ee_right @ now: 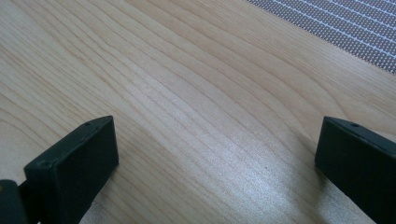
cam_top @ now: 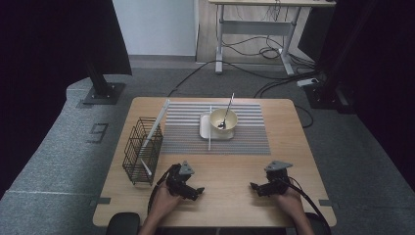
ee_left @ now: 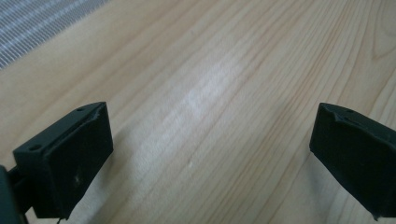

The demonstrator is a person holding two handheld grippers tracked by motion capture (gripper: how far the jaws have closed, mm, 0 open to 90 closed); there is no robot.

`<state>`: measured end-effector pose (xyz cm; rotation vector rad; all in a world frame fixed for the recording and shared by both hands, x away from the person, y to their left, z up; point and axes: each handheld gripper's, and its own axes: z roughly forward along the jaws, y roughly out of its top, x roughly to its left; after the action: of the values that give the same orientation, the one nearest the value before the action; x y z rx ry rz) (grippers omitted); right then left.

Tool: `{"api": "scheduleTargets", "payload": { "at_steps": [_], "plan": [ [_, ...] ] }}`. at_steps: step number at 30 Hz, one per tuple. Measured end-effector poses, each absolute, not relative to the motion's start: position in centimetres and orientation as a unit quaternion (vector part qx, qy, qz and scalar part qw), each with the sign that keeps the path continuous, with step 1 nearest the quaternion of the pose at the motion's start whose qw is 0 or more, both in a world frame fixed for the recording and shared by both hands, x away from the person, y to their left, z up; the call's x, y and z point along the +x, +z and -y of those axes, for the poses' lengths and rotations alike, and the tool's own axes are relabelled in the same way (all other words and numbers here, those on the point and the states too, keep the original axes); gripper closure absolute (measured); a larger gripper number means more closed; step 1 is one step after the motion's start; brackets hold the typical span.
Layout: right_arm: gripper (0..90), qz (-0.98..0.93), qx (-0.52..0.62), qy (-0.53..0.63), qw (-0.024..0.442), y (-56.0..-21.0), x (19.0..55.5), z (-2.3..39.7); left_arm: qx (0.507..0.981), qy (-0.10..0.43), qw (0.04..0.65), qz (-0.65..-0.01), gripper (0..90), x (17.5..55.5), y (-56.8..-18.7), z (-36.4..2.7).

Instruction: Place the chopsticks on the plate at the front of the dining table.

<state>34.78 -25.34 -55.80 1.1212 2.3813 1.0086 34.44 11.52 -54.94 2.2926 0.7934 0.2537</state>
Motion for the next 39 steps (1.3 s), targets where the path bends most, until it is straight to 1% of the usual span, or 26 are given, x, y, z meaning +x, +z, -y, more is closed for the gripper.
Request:
{"api": "scheduleTargets", "payload": {
  "at_steps": [4, 28, 33, 39],
  "plan": [
    [0.0, -0.834, 0.393, 0.353, 0.161, -55.8, 34.8, 25.3, 0.888, 0.111, 0.331, -0.298, 0.0, 34.3, -55.1, -11.3],
    [0.0, -0.836, 0.399, 0.344, 0.156, -55.6, 34.8, 25.5, 0.888, 0.111, 0.331, -0.298, 0.0, 34.2, -55.1, -11.3],
    [0.0, -0.834, 0.397, 0.351, 0.156, -54.8, 34.6, 25.5, 0.889, 0.110, 0.332, -0.297, 0.0, 34.3, -55.1, -11.3],
    [0.0, -0.835, 0.384, 0.366, 0.149, -53.1, 34.4, 25.1, 0.888, 0.110, 0.333, -0.297, 0.0, 34.3, -55.1, -11.3]
  ]
}}
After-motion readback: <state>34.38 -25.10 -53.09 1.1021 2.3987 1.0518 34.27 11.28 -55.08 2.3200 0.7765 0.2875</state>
